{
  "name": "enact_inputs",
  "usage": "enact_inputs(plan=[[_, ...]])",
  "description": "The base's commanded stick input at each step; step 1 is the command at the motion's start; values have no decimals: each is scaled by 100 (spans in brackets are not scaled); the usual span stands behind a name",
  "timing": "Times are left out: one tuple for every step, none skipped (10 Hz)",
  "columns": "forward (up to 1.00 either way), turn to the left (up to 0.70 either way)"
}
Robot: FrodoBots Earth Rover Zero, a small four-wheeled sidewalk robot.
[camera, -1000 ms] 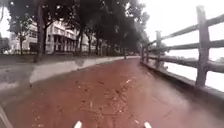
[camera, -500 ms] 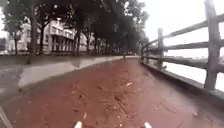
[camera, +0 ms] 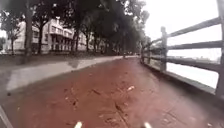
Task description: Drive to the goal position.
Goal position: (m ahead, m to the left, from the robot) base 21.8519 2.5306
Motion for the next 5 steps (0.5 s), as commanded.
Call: enact_inputs(plan=[[50, 0], [50, 0], [50, 0], [50, 0], [50, 0]])
